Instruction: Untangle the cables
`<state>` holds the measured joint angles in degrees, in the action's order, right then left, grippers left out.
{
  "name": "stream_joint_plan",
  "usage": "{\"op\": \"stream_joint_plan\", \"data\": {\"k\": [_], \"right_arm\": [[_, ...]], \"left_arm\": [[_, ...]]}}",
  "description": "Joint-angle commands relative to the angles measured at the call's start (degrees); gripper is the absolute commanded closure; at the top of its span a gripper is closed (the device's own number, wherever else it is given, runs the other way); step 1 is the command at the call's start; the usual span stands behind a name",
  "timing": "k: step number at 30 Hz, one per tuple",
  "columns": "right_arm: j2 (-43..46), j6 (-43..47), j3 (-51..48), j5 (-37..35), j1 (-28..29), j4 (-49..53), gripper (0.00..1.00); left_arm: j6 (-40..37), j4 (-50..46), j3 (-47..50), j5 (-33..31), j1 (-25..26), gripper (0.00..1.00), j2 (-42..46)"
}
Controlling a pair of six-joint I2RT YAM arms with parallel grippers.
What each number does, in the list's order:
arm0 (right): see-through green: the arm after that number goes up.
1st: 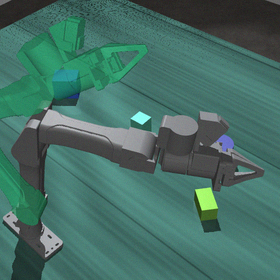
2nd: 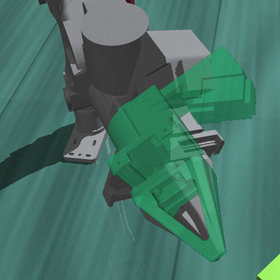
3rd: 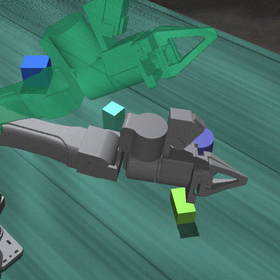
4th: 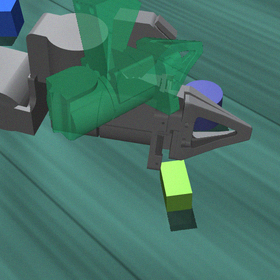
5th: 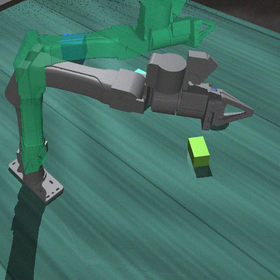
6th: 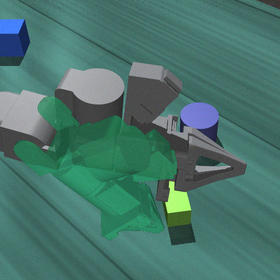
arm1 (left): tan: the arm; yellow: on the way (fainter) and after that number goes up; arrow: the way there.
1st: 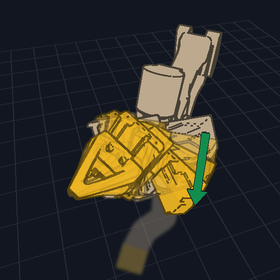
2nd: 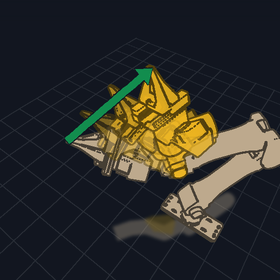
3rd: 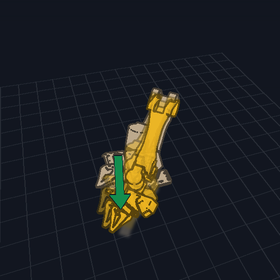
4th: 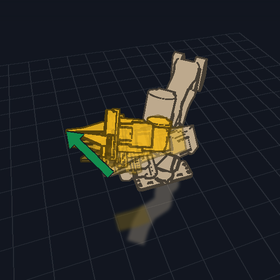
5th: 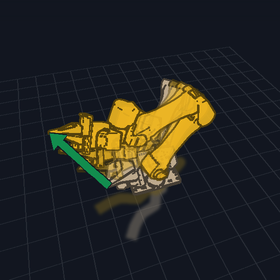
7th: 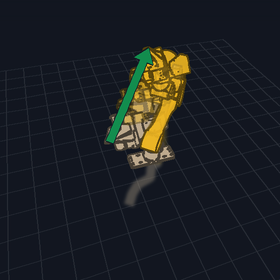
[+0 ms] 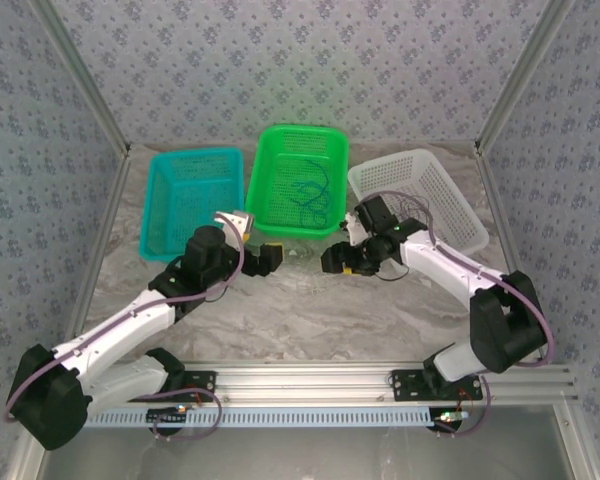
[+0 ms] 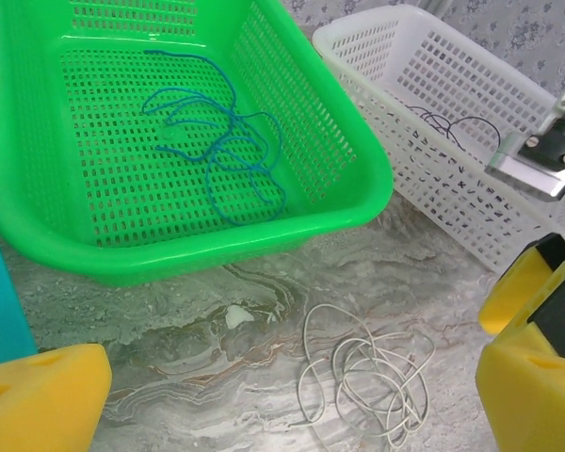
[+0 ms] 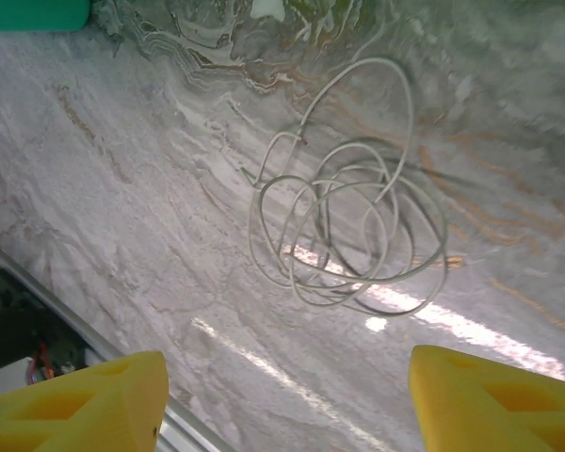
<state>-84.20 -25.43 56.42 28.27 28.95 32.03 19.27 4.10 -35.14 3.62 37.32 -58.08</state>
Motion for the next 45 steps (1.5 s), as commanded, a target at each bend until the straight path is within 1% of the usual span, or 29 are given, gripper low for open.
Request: {"op": "stream_joint_plan", "data": {"k": [1, 18, 22, 24, 29, 33, 34, 35, 38, 40, 45], "right_arm": [[-2.0, -7.0, -0.9, 2.2, 0.5, -2.2, 0.30], [-10.6, -12.4, -1.2, 3.9, 0.0, -5.7, 0.30], [-12.5, -13.6, -1.7, 3.6, -0.7, -7.7, 0.33], [-12.8, -14.0, -2.0, 2.8, -1.0, -8.5, 0.40], [-11.0, -14.0, -2.2, -0.5, -0.7, -9.2, 0.65], [-7.9, -12.7, -2.5, -4.1, -0.1, -8.6, 0.93], [-7.0, -11.6, -2.2, -5.2, 0.5, -8.0, 0.98], [-5.9, -11.1, -1.8, -6.6, 1.3, -7.2, 1.00], [-2.2, -4.7, 0.4, -11.2, 4.8, -4.7, 1.00], [0.3, -2.4, 1.9, -15.3, 7.1, -3.3, 1.00], [7.2, 2.4, 2.5, -17.7, 10.1, -5.7, 1.00]], "left_arm": [[-1.9, 1.4, 0.1, 0.4, 0.6, 0.01, 0.2], [-1.7, 2.1, 1.3, -0.6, 0.6, 0.01, 1.0], [-1.6, 2.4, 1.4, -0.7, 0.6, 0.01, 0.9], [-1.7, 2.2, 1.3, -0.7, 0.6, 0.01, 0.9], [-1.7, 2.2, 1.4, -0.7, 0.6, 0.00, 1.1], [-1.5, 2.7, 1.4, -0.5, 0.6, 0.01, 0.7], [-1.5, 2.8, 1.3, -0.3, 0.6, 0.01, 0.5], [-1.4, 2.8, 1.2, -0.1, 0.7, 0.01, 0.4], [-1.5, 2.9, 0.8, 0.7, 0.7, 0.01, 0.0], [-1.6, 3.5, 0.7, 1.6, 0.9, 0.01, -0.3], [-2.5, 6.4, 1.1, 6.1, 1.9, 0.01, -1.1]]}}
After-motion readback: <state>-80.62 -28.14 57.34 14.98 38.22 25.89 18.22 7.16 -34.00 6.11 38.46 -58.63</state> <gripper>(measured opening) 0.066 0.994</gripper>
